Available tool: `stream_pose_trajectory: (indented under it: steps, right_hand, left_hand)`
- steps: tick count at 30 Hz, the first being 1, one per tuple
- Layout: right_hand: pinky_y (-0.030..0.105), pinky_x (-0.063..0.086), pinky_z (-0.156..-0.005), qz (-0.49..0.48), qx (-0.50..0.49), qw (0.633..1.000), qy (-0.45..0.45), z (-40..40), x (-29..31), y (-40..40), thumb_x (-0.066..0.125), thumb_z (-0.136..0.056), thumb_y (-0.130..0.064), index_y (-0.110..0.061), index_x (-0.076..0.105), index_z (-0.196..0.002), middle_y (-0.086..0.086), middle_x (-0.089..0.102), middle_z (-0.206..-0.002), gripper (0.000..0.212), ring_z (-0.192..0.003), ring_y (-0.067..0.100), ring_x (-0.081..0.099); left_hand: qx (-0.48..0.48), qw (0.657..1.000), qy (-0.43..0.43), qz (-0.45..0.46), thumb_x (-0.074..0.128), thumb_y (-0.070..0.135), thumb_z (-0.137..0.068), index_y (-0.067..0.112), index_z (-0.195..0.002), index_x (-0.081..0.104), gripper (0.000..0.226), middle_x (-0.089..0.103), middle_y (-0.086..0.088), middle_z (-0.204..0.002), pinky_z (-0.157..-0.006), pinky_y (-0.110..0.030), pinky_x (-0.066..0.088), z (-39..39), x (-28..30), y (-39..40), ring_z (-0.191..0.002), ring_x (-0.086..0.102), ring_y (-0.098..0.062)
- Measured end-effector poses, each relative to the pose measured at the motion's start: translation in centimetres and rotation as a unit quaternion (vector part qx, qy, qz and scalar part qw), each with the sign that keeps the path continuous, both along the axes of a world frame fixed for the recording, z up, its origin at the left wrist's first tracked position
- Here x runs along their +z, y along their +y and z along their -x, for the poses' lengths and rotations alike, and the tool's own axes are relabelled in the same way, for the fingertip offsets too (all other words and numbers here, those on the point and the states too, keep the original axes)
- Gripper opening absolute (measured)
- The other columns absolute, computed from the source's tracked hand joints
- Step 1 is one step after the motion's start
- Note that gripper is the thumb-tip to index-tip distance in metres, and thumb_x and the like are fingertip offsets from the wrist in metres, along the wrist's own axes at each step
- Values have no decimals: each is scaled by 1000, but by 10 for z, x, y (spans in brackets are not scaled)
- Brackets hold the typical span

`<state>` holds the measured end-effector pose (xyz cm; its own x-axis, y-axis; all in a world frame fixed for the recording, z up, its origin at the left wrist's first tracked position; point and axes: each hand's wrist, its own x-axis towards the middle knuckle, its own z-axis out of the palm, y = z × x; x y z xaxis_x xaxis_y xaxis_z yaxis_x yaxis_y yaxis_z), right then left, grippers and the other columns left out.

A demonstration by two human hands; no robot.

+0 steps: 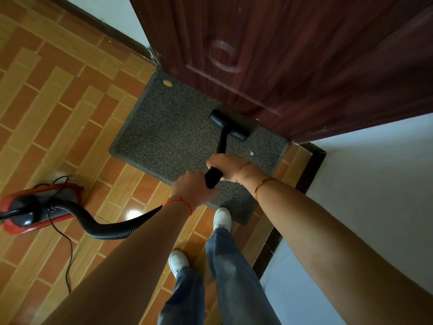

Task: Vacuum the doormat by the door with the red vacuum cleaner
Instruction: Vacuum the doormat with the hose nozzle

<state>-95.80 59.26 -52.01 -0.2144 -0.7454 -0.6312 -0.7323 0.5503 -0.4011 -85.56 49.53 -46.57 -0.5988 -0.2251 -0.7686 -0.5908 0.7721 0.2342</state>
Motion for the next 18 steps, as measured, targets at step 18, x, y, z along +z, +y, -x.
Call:
stream_pose_trajectory:
  steps: [18]
  right_hand:
    - [33, 46, -77, 16, -15, 1000, -22, -224, 12, -12, 56, -89, -6, -8, 54, -104, 8, 56, -116, 15, -101, 26, 61]
  left_hand:
    - [-38, 998, -53, 7, 60, 41, -74, 16, -85, 60, 27, 59, 1, -66, -48, -24, 44, -213, 7, -19, -61, 63, -17]
